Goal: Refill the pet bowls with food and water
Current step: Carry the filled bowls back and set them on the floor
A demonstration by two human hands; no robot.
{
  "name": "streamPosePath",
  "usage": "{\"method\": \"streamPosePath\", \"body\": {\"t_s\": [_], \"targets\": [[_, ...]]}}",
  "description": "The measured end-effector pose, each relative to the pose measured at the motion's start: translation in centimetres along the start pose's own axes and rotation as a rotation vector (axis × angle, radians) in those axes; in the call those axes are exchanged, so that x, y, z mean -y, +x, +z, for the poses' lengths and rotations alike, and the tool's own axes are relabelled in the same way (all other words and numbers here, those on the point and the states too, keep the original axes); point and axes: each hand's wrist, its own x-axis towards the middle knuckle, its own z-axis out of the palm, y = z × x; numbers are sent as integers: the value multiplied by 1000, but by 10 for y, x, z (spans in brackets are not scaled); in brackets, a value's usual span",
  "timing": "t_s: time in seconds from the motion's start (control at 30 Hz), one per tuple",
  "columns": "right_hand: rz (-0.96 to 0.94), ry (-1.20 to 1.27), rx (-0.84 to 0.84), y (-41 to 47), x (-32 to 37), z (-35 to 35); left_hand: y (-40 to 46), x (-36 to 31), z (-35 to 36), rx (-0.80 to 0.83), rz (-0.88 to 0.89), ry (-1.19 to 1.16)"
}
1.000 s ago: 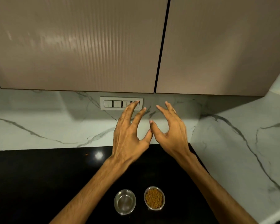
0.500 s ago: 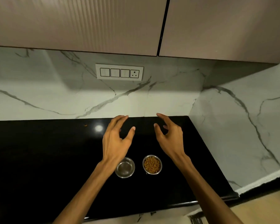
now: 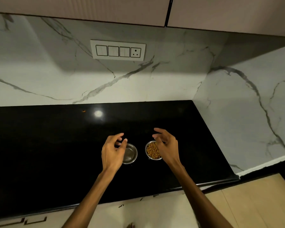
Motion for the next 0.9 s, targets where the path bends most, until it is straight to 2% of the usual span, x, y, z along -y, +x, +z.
{"method": "streamPosePath", "body": {"t_s": [0.17,0.37,0.63,0.9], "targets": [[184,155,34,-11,-42,9,-14,40,7,13,-211,-39],[333,303,2,-26,-76,14,-29,79,20,31,-355,-79],[481,338,-52,-33,-123,15,-40,99,40,42,-571,-298],[570,357,-5,-19,-148,14,-40,110,53,63,-716,-389]]}}
